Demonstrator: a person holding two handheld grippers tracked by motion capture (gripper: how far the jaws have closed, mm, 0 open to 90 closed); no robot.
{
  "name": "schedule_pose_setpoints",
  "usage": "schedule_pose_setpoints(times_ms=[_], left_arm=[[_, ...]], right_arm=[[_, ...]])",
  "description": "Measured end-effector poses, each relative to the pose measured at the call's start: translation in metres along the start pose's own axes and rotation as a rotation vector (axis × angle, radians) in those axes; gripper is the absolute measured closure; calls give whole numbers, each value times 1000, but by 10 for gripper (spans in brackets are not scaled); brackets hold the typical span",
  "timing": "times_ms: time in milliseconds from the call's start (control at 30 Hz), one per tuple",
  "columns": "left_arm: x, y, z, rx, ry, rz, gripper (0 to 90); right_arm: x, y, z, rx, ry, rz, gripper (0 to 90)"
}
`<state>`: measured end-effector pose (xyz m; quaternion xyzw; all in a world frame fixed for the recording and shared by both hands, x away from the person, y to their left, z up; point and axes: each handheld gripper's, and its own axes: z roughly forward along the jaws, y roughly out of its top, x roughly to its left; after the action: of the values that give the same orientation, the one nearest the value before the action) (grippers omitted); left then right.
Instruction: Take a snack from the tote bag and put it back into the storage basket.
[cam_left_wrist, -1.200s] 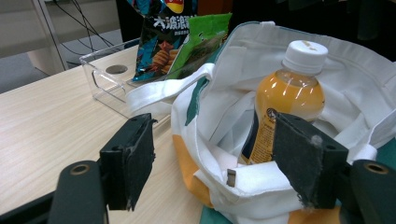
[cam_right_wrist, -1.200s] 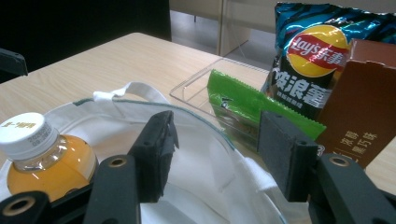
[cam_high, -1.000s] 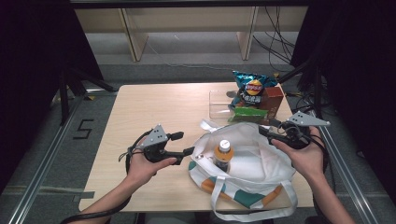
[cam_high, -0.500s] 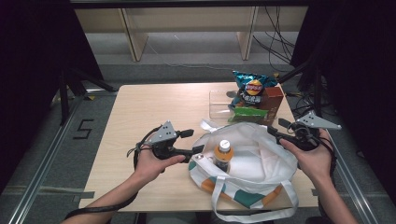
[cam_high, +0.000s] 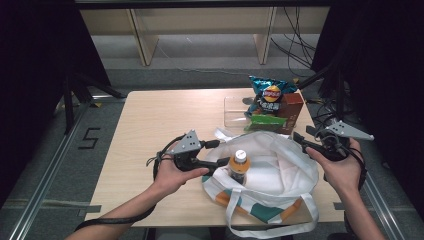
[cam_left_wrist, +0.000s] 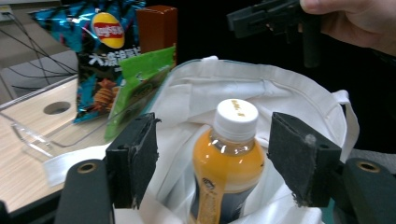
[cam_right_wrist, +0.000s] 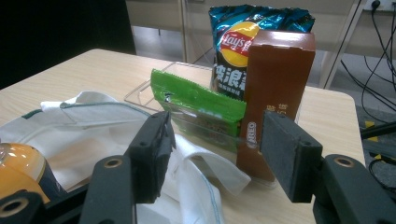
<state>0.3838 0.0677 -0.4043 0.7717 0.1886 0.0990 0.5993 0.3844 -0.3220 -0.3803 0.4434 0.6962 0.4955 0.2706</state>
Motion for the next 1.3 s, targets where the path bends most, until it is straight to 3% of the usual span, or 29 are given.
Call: schedule_pose_setpoints(times_ms=[267,333,400,500,567,700,767,900,1300], left_arm=[[-5,-3,19,13,-44,10,361],[-6,-4,21,20,-45,14,377],[-6,-5,24,16,-58,18,390],[-7,-6,27,24,-56,20,403],[-7,-7,31,20,-59,13,411],[-7,-7,35,22,-63,15,427],[-7,-7,38,25,-62,20,434],[-7,-9,43,29,-57,20,446],[-7,-10,52,33,-50,40,522]], right_arm=[[2,-1,0,-4,-17,31,440],[0,-2,2,-4,-21,17,439],[0,-2,1,20,0,27,438],[0,-3,4,0,-21,15,438],[1,-2,2,31,-11,19,438],[0,-2,2,27,-9,14,437],[-3,-2,3,12,-11,-13,436],[0,-2,2,34,-10,28,434],[-2,-4,4,20,-14,4,432]])
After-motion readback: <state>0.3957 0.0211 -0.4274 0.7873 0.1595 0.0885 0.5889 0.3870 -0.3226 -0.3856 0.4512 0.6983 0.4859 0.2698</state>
